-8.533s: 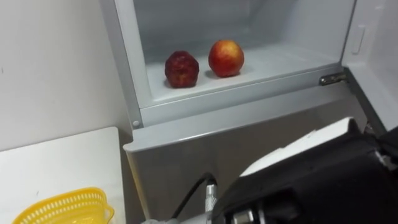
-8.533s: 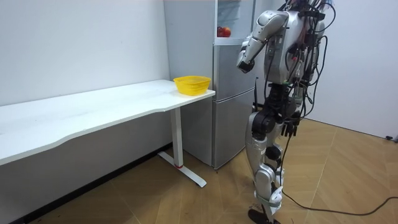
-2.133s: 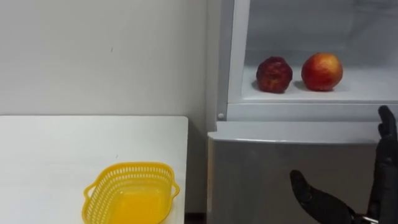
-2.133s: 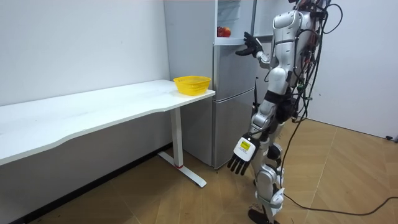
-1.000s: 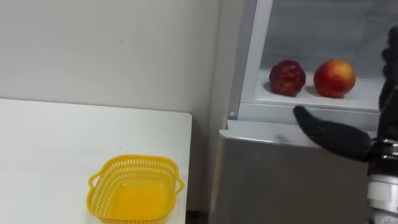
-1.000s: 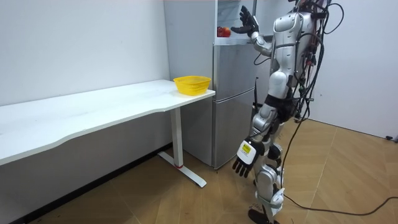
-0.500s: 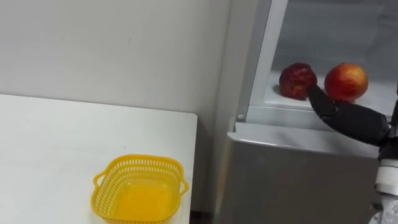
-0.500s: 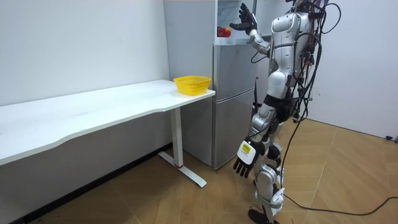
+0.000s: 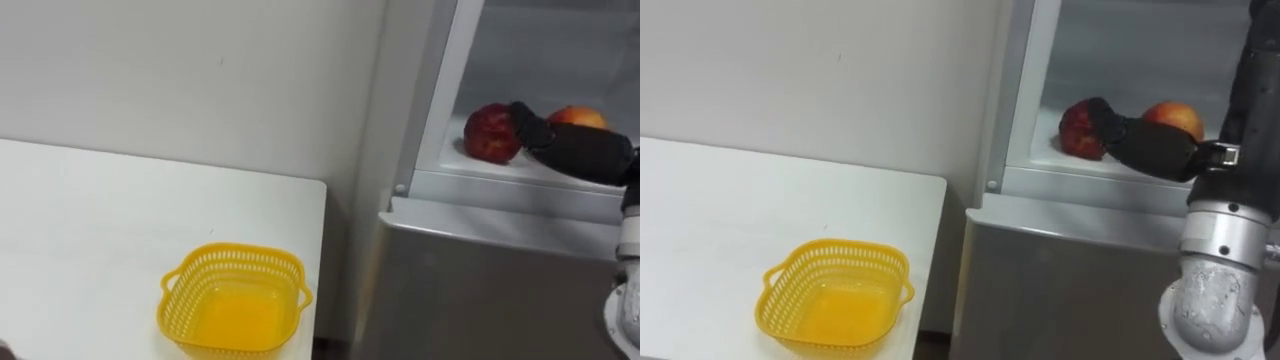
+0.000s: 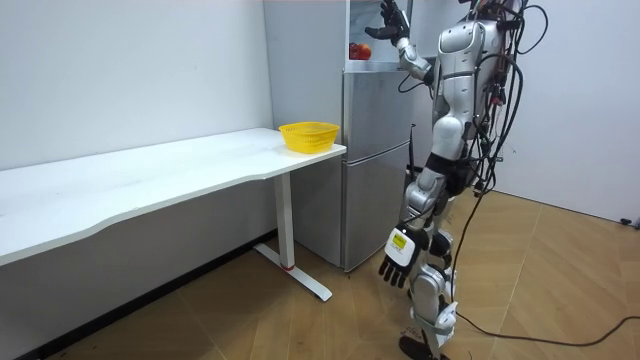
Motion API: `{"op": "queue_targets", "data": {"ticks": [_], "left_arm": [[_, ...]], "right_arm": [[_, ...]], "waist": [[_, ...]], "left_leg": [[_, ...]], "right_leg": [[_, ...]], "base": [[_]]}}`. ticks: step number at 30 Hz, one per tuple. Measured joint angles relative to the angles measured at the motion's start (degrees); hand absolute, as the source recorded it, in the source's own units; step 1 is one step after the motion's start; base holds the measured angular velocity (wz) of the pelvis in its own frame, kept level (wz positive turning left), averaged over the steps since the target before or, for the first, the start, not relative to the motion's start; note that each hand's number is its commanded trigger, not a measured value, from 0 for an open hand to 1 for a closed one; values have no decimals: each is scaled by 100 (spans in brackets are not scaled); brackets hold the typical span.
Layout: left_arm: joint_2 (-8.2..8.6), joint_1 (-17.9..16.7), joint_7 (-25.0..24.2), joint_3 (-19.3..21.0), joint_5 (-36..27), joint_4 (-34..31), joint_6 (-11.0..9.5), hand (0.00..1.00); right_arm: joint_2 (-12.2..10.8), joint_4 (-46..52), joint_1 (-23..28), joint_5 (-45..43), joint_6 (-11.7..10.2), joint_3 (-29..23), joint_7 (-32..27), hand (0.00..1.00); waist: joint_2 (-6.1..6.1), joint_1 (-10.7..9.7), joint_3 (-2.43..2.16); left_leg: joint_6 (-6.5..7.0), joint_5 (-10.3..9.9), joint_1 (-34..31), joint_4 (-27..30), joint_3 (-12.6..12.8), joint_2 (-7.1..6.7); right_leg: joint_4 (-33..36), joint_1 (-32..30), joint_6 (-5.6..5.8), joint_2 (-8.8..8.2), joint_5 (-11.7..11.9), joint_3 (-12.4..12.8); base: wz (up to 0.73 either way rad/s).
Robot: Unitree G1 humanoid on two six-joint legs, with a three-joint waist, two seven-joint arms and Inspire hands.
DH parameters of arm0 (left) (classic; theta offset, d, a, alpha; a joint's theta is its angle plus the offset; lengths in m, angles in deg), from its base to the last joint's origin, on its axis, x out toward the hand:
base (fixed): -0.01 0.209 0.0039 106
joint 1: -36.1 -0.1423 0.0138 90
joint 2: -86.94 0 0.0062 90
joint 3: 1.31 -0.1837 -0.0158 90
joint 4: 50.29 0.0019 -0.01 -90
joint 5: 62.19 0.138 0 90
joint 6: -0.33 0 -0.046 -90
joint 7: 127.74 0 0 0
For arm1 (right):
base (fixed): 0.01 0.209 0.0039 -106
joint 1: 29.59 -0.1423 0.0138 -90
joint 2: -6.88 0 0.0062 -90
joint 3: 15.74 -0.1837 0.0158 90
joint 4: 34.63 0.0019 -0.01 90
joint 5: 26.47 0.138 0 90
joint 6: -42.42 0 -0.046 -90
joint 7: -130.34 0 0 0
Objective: Retrieve from the upper fridge
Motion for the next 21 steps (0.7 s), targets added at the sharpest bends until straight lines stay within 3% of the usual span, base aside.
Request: {"op": "queue_targets", "data": {"ticks": [6,21], "left_arm": [[-29,35,-30,0,0,-2,-12,0],[-99,94,-64,-12,8,-89,-10,0]], "right_arm": [[90,-194,-283,467,14,1,218,0],[94,-430,-352,578,65,267,619,0]], "waist": [[-42,-2,-13],[-101,55,-20]], "left_leg": [[0,0,-35,26,-44,2],[0,0,-41,79,-145,-5]], "right_leg": [[-4,-1,-1,-12,0,-76],[-11,56,-10,-62,0,-294]], "base": [[4],[3]]}}
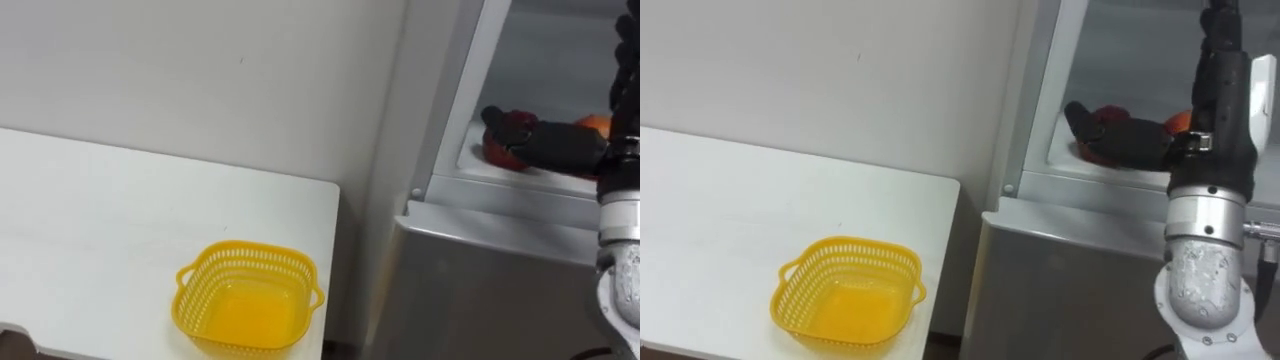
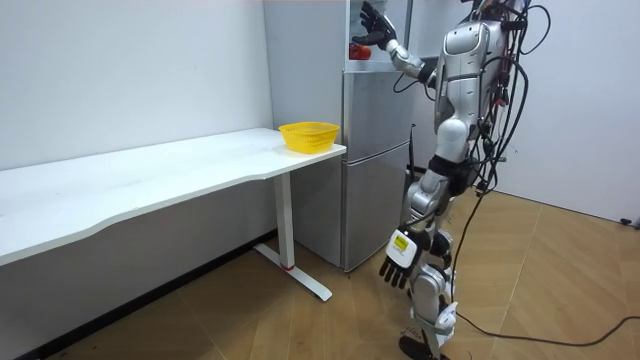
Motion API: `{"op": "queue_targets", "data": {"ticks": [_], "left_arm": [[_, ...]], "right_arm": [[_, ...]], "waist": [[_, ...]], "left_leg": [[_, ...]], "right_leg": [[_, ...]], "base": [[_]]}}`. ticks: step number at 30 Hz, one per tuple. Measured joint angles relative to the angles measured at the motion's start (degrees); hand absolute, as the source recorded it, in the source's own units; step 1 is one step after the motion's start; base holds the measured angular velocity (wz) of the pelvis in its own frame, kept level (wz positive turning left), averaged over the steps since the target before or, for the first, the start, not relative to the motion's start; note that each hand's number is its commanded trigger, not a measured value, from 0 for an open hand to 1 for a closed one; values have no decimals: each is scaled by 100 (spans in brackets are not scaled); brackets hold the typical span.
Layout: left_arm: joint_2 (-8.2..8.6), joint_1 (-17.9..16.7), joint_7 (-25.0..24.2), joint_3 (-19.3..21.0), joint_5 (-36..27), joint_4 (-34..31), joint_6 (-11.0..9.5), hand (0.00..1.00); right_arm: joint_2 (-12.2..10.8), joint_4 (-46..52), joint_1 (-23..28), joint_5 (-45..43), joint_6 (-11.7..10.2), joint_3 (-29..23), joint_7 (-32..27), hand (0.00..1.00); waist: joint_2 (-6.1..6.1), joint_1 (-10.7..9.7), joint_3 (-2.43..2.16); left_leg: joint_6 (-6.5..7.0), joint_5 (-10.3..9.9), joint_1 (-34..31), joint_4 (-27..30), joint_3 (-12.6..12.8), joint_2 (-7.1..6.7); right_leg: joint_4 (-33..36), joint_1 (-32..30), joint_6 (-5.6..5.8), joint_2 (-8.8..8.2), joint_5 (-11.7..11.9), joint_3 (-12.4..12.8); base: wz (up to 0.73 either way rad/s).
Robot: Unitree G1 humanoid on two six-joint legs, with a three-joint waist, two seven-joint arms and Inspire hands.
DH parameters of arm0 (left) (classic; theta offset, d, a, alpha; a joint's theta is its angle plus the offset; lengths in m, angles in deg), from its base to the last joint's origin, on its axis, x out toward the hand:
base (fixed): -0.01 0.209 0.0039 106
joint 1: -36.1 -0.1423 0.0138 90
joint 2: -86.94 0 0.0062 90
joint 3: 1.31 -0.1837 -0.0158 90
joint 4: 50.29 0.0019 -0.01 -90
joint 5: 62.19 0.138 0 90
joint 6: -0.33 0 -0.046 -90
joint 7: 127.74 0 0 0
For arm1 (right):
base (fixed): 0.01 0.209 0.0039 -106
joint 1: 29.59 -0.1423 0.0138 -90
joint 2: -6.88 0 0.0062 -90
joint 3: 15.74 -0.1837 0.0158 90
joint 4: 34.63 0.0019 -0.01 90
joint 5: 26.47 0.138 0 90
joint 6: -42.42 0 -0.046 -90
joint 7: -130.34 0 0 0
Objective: Retrieve from the upper fridge
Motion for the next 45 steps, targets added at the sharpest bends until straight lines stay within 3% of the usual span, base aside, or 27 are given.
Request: {"op": "queue_targets", "data": {"ticks": [15,26,31,35,45], "left_arm": [[-67,18,-199,17,69,-80,3,0],[-120,26,-182,8,62,-87,93,0],[-129,-27,-230,6,60,-216,108,0],[-126,-77,-245,25,60,-292,107,0],[-110,-12,-198,22,61,-292,106,0]], "right_arm": [[37,-408,-17,-172,73,41,602,0],[375,-688,-254,-181,126,258,749,0],[385,-697,-254,-68,125,257,732,0],[385,-646,-254,93,124,251,731,0],[385,-588,-254,93,123,252,537,0]], "waist": [[-71,139,-12],[-175,140,13],[-171,122,19],[-135,119,33],[98,92,-52]], "left_leg": [[0,0,-60,5,-44,-9],[0,0,-31,20,-39,-10],[-2,-1,-32,13,-53,-8],[-2,-1,-40,8,-51,-6],[0,0,-34,9,-51,-5]], "right_leg": [[23,-45,-1,-13,-1,-27],[23,-20,-7,-16,3,-24],[16,-9,-11,-15,5,-45],[11,-16,-11,-15,6,-48],[10,-12,-12,-17,7,-48]], "base": [[0],[0],[1],[0],[0]]}}
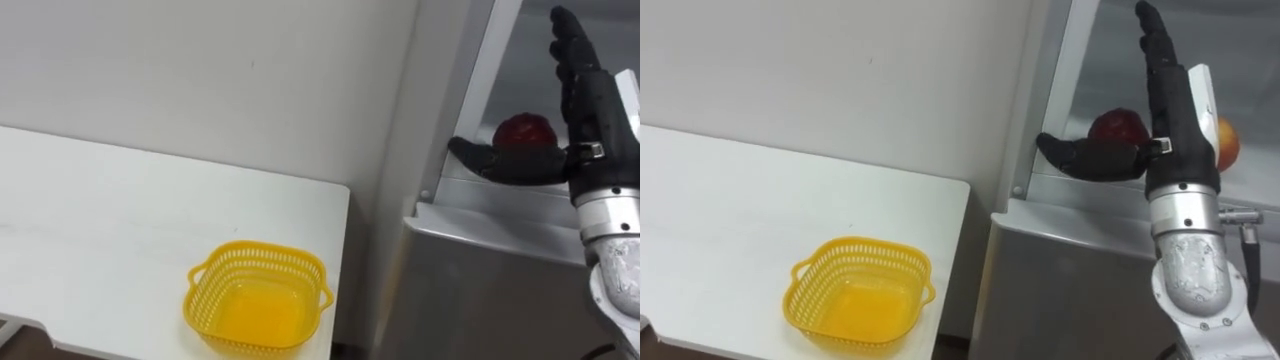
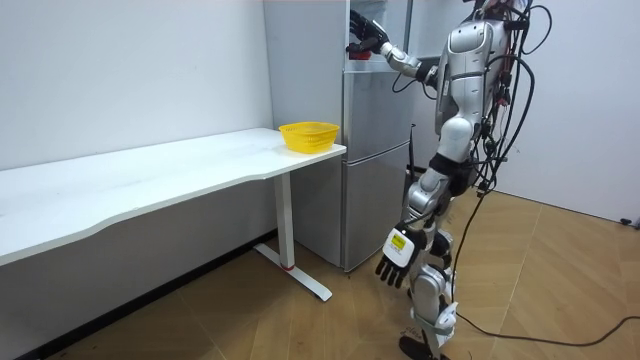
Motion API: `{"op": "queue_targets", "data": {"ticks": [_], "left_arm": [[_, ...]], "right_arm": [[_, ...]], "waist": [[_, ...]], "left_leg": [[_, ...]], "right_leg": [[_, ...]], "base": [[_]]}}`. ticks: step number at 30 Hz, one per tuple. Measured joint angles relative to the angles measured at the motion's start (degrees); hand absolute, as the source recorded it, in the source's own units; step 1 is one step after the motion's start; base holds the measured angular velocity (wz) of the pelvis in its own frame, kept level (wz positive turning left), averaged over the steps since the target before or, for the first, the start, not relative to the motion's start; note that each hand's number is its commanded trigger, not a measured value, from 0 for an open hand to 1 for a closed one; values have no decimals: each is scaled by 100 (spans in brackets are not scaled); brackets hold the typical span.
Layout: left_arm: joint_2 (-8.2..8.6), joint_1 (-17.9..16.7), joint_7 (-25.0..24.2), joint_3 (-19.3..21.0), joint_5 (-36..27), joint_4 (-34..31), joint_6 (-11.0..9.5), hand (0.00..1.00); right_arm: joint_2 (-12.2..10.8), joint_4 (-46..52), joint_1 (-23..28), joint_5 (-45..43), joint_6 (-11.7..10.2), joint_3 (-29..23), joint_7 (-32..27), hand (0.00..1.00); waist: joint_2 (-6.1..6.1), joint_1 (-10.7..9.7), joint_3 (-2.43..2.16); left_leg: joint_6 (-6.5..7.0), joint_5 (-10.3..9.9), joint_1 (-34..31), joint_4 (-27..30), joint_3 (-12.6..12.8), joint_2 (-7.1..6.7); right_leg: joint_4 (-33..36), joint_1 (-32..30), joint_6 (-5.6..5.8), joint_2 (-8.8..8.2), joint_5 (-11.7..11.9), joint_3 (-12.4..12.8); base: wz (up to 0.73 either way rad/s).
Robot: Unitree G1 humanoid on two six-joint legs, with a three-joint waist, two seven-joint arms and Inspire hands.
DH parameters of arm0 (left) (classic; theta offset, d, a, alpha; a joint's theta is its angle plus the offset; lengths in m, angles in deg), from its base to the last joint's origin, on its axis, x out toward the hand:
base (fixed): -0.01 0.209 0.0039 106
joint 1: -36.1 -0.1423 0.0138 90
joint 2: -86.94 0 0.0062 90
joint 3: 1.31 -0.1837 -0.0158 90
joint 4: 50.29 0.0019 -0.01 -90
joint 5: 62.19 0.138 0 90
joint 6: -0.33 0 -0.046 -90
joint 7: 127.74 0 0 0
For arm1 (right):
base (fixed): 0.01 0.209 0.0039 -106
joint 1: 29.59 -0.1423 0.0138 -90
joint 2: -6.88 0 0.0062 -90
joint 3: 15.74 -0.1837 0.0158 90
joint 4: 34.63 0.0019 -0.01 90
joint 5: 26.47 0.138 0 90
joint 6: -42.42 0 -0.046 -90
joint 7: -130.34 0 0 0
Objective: Retrieve from the upper fridge
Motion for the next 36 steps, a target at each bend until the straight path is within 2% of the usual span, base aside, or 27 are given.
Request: {"op": "queue_targets", "data": {"ticks": [11,26,28,32,36], "left_arm": [[23,-2,15,0,-17,15,-2,0],[66,-72,-5,-17,-24,8,-3,0],[69,-44,-2,-16,-20,8,-2,0],[54,1,14,-12,-19,9,-2,0],[55,-6,13,-12,-19,10,-2,0]], "right_arm": [[0,1,-98,61,-2,-1,-573,0],[-2,420,-101,3,-11,-2,-916,0],[-2,418,-102,17,-17,-2,-933,0],[-2,419,-105,20,-18,-2,-912,0],[-2,419,-105,9,-18,-2,-857,0]], "waist": [[-3,17,0],[-3,13,14],[-15,15,22],[-78,15,68],[-87,19,66]], "left_leg": [[0,0,29,0,3,-1],[0,0,-12,-16,25,1],[0,0,5,-16,25,1],[0,0,6,-17,20,1],[-1,-1,3,-37,10,3]], "right_leg": [[2,26,0,-1,0,-4],[2,-27,0,7,0,4],[-1,-12,0,6,0,1],[-11,0,1,2,0,-19],[-12,-2,1,3,0,-38]], "base": [[0],[0],[0],[0],[0]]}}
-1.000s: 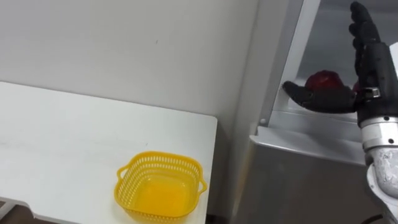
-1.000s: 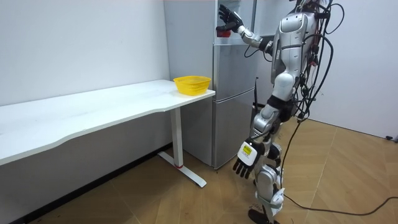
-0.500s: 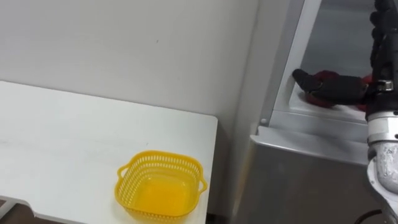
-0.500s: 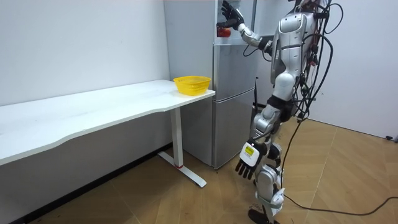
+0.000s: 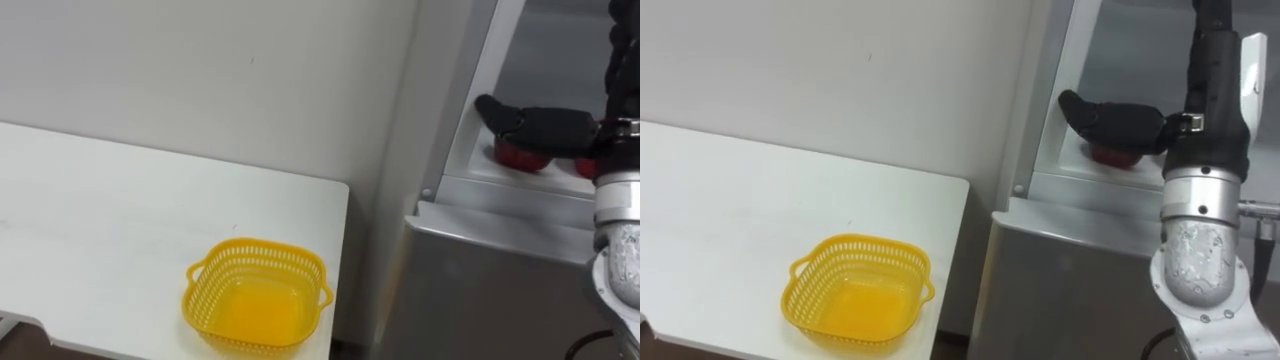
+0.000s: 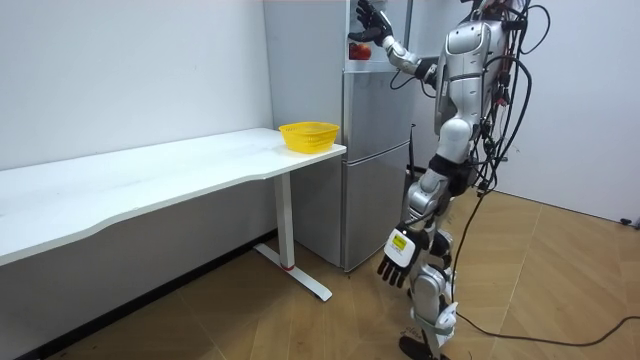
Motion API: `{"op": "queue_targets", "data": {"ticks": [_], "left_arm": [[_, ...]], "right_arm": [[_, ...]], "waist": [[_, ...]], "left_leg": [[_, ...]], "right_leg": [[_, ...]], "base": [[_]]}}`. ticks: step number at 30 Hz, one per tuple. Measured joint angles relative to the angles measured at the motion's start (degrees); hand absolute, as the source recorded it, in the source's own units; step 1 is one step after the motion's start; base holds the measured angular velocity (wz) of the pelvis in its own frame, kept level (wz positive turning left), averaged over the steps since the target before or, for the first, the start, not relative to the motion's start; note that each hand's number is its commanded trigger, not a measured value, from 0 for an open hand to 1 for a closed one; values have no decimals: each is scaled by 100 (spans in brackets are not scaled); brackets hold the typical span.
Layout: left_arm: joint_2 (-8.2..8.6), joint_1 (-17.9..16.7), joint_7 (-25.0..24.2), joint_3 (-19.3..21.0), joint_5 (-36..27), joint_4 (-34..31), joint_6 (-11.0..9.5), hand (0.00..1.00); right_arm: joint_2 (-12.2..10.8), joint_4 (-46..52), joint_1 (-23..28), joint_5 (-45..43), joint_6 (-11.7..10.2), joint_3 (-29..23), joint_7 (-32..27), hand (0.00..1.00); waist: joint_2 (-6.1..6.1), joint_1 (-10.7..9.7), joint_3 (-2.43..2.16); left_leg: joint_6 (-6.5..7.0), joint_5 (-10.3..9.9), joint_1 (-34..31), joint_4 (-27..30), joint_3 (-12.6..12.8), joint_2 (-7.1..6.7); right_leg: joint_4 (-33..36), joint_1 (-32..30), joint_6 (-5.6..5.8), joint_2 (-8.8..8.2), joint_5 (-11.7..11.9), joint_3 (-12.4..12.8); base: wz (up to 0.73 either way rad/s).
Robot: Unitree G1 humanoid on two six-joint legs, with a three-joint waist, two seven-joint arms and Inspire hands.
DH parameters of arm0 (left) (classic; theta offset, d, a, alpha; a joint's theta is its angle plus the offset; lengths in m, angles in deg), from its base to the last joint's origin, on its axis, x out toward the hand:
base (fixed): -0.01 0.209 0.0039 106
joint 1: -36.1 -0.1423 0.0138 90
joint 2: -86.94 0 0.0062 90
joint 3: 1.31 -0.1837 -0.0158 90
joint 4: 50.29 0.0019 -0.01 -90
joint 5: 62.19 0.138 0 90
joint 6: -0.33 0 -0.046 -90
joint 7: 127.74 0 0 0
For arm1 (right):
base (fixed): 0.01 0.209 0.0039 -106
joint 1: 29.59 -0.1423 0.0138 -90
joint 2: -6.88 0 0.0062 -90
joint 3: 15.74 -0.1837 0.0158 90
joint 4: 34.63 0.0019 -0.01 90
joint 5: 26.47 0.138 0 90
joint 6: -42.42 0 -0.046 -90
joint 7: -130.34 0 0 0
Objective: Retrieve from the upper fridge
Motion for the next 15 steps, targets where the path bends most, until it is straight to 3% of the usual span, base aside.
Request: {"op": "queue_targets", "data": {"ticks": [15], "left_arm": [[10,-84,3,4,-2,6,0,0]], "right_arm": [[-2,0,0,-6,-11,-2,-218,0]], "waist": [[54,20,-9]], "left_leg": [[0,0,10,17,2,2]], "right_leg": [[2,11,0,0,0,-3]], "base": [[0]]}}
